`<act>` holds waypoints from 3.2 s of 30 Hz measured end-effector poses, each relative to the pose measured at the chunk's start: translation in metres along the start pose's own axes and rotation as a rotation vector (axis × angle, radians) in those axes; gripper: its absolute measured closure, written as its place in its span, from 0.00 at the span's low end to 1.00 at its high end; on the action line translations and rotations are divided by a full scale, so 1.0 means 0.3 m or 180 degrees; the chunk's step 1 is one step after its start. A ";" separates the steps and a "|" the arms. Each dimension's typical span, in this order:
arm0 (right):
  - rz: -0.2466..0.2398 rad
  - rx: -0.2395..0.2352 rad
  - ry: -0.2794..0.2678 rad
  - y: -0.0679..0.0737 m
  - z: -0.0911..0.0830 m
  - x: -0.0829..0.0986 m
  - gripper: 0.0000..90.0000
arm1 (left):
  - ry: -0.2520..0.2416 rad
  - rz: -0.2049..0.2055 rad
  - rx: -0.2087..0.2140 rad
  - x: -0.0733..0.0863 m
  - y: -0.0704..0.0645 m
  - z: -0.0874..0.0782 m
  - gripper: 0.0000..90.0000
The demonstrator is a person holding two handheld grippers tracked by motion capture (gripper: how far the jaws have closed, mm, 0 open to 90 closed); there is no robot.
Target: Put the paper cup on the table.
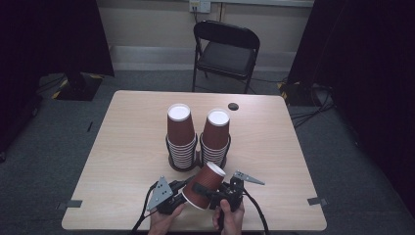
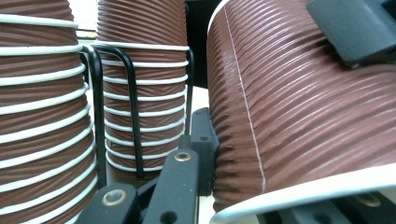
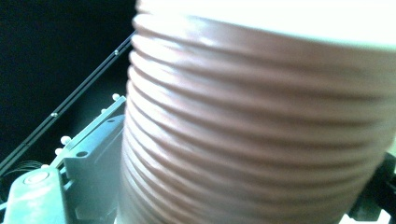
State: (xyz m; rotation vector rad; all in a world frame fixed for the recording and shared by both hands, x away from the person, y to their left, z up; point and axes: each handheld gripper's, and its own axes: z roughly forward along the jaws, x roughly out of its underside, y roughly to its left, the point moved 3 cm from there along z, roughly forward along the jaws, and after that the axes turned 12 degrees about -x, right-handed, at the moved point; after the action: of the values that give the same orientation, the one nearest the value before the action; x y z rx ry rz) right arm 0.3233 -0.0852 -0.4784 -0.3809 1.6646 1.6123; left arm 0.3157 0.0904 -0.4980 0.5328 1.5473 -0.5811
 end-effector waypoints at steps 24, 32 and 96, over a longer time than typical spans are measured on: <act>-0.0259 0.0261 -0.0306 -0.007 -0.072 -0.065 0.14 | 0.0278 0.0094 0.0106 -0.003 -0.005 -0.016 0.95; -0.0721 0.0485 -0.0310 -0.006 -0.107 -0.083 0.14 | 0.0500 0.0295 0.0063 -0.010 0.012 -0.023 0.94; -0.4057 0.1317 0.1769 0.047 -0.096 0.072 0.13 | 0.2051 0.0642 0.0363 -0.152 0.097 0.036 0.95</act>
State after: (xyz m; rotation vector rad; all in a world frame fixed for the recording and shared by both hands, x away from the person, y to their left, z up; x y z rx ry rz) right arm 0.2904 -0.1040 -0.4862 -1.3926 1.4863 0.2084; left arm 0.3452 0.1059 -0.4540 1.0207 2.0365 -0.3551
